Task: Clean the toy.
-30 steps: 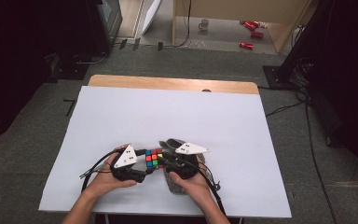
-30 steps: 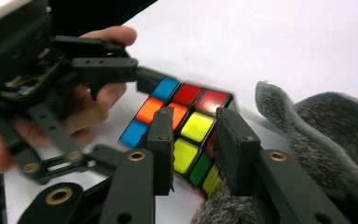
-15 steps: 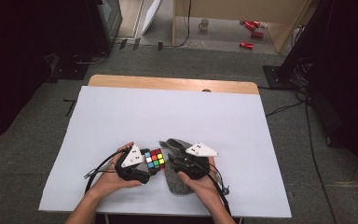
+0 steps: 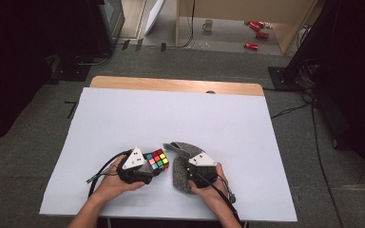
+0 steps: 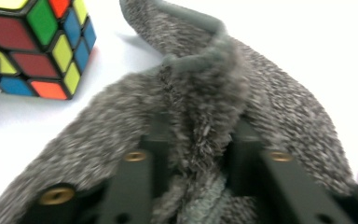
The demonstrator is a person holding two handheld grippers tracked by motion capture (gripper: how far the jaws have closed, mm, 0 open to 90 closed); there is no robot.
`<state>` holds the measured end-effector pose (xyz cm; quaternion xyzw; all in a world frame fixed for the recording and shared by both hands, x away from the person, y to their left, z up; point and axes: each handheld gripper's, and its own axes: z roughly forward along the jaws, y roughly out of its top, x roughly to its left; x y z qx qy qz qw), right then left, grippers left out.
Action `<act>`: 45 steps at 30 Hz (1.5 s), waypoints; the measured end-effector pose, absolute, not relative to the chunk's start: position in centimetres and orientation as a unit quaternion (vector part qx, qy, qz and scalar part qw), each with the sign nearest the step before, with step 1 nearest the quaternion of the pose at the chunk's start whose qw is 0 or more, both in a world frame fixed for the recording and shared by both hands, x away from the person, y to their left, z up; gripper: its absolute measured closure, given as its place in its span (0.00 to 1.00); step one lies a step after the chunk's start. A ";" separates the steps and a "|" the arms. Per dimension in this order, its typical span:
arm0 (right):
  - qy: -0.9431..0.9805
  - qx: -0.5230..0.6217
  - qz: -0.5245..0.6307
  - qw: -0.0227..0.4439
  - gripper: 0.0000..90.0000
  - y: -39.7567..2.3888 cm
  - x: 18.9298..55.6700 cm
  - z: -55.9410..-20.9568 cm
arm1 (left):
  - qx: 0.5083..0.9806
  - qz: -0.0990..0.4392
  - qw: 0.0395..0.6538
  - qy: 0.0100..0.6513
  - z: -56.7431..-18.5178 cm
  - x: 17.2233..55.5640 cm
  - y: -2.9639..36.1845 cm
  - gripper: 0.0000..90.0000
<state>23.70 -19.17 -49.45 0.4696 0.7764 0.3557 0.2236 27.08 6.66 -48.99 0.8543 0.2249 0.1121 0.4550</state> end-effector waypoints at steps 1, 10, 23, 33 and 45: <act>0.776 0.470 0.356 0.224 0.81 -19.2 23.7 -49.4 | 0.854 0.112 0.455 0.225 -49.0 27.1 6.7 0.38; 0.727 0.460 0.473 0.190 0.86 -19.9 22.5 -44.8 | 0.861 0.106 0.451 0.210 -48.4 26.3 5.4 0.38; 0.718 0.482 0.497 0.073 0.85 -17.1 22.3 -43.5 | 0.871 0.110 0.437 0.195 -48.2 25.2 3.6 0.38; 0.725 0.487 0.479 0.083 0.85 -15.2 22.2 -43.6 | 0.871 0.109 0.443 0.185 -48.2 24.9 3.5 0.38; 0.709 0.512 0.479 0.080 0.85 -17.4 22.9 -44.0 | 0.867 0.104 0.453 0.178 -47.9 25.0 3.9 0.38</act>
